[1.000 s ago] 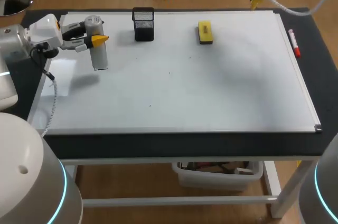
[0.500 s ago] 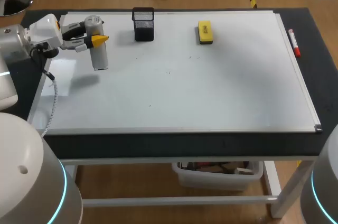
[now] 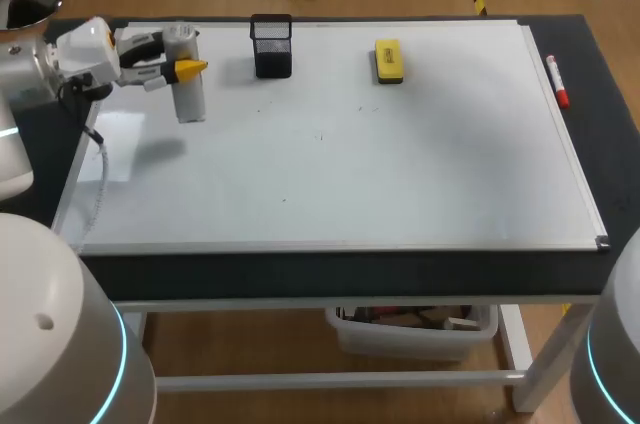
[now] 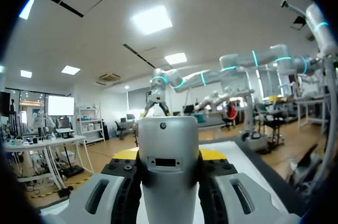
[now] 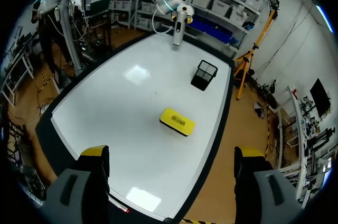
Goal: Pick up the inspection probe, press it on each red-marked spot on the whiteboard one by one, put down the probe, pick up the eraser, and wipe off all the red marks.
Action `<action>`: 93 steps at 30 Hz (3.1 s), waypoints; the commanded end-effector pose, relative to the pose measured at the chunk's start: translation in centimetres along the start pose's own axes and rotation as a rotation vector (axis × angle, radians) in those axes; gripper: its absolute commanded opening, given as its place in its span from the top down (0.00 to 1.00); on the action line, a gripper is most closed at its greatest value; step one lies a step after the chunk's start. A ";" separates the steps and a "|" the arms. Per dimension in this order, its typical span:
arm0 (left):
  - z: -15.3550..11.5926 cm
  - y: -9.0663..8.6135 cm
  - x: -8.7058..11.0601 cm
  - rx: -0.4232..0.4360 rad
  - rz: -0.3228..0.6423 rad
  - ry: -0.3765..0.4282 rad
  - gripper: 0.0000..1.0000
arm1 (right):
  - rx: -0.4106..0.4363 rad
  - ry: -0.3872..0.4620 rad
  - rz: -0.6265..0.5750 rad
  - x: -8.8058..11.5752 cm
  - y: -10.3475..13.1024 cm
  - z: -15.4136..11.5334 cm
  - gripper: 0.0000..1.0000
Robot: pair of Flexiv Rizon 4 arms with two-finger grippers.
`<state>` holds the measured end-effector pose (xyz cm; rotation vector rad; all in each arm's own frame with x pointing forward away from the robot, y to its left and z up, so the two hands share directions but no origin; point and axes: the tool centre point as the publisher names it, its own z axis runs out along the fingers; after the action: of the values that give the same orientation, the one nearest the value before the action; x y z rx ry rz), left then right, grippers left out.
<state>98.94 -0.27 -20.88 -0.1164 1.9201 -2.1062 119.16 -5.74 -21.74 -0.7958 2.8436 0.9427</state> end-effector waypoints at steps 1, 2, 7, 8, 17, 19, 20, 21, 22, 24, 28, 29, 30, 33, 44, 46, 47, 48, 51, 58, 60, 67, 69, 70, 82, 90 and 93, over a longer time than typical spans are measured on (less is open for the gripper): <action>1.7 -1.3 -1.9 -0.013 0.018 0.049 1.00 | -0.003 0.076 -0.001 -0.4 -0.3 -0.4 0.00; 2.1 -1.6 -2.3 -0.012 0.023 0.059 1.00 | -0.003 0.076 -0.001 -0.4 -0.3 -0.4 0.00; 4.4 -2.5 -4.0 -0.006 0.043 0.112 1.00 | -0.003 0.076 -0.001 -0.4 -0.3 -0.4 0.00; 5.0 -2.5 -4.4 -0.007 0.047 0.128 1.00 | -0.003 0.076 -0.001 -0.4 -0.3 -0.4 0.00; 9.3 -3.3 -7.4 0.048 0.056 0.222 1.00 | -0.003 0.076 -0.001 -0.4 -0.3 -0.4 0.00; 10.1 -3.5 -7.9 0.057 0.056 0.244 1.00 | -0.003 0.076 -0.001 -0.4 -0.3 -0.4 0.00; 10.5 -3.5 -8.1 0.063 0.054 0.251 1.00 | -0.003 0.076 -0.001 -0.4 -0.3 -0.4 0.00; 10.9 -3.6 -8.3 0.065 0.057 0.262 1.00 | -0.003 0.076 -0.001 -0.4 -0.3 -0.4 0.00; 11.2 -3.7 -8.5 0.068 0.058 0.266 1.00 | -0.003 0.076 -0.001 -0.4 -0.3 -0.4 0.00; 11.9 -3.9 -8.8 0.071 0.062 0.287 1.00 | -0.003 0.076 -0.001 -0.4 -0.3 -0.4 0.00; 13.0 -4.0 -9.4 0.079 0.057 0.309 1.00 | -0.003 0.076 -0.001 -0.4 -0.3 -0.4 0.00; 13.2 -4.0 -9.7 0.084 0.055 0.312 1.00 | -0.003 0.076 -0.001 -0.4 -0.3 -0.4 0.00; 13.5 -4.0 -10.1 0.085 0.054 0.313 1.00 | -0.003 0.076 -0.001 -0.4 -0.3 -0.4 0.00; 14.3 -3.9 -10.9 0.100 0.046 0.325 1.00 | -0.003 0.076 -0.001 -0.4 -0.3 -0.4 0.00; 16.9 -2.4 -12.2 0.091 0.018 0.353 1.00 | -0.003 0.076 -0.001 -0.4 -0.3 -0.4 0.00; 17.1 -2.0 -12.3 0.090 0.015 0.354 1.00 | -0.003 0.076 -0.001 -0.4 -0.3 -0.4 0.00; 17.3 -1.8 -12.3 0.090 0.015 0.354 1.00 | -0.003 0.076 -0.001 -0.4 -0.3 -0.4 0.00; 17.3 -1.7 -12.3 0.088 0.015 0.355 1.00 | -0.003 0.076 -0.001 -0.4 -0.3 -0.4 0.00; 17.5 -1.3 -12.5 0.091 0.017 0.356 1.00 | -0.003 0.076 -0.001 -0.4 -0.3 -0.4 0.00; 18.1 -0.2 -13.3 0.102 0.020 0.353 1.00 | -0.003 0.076 -0.001 -0.4 -0.3 -0.4 0.00; 18.2 0.2 -13.4 0.105 0.015 0.352 1.00 | -0.003 0.076 -0.001 -0.4 -0.3 -0.4 0.00; 18.5 0.9 -13.9 0.104 0.022 0.354 1.00 | -0.003 0.076 -0.001 -0.4 -0.3 -0.4 0.00; 18.5 1.1 -14.0 0.105 0.021 0.352 1.00 | -0.003 0.076 -0.001 -0.4 -0.3 -0.4 0.00; 18.5 1.2 -14.1 0.105 0.020 0.351 1.00 | -0.003 0.076 -0.001 -0.4 -0.3 -0.4 0.00; 17.9 2.4 -14.7 0.111 0.008 0.330 1.00 | -0.003 0.076 -0.001 -0.4 -0.3 -0.4 0.00; 18.2 3.9 -14.7 0.107 -0.009 0.318 1.00 | -0.003 0.076 -0.001 -0.4 -0.3 -0.4 0.00; 18.1 4.5 -14.7 0.099 -0.019 0.311 1.00 | -0.003 0.076 -0.001 -0.4 -0.3 -0.4 0.00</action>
<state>117.41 -14.08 -20.81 0.1473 1.9632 -2.2998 118.94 -5.76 -21.64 -0.8001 2.8482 0.9372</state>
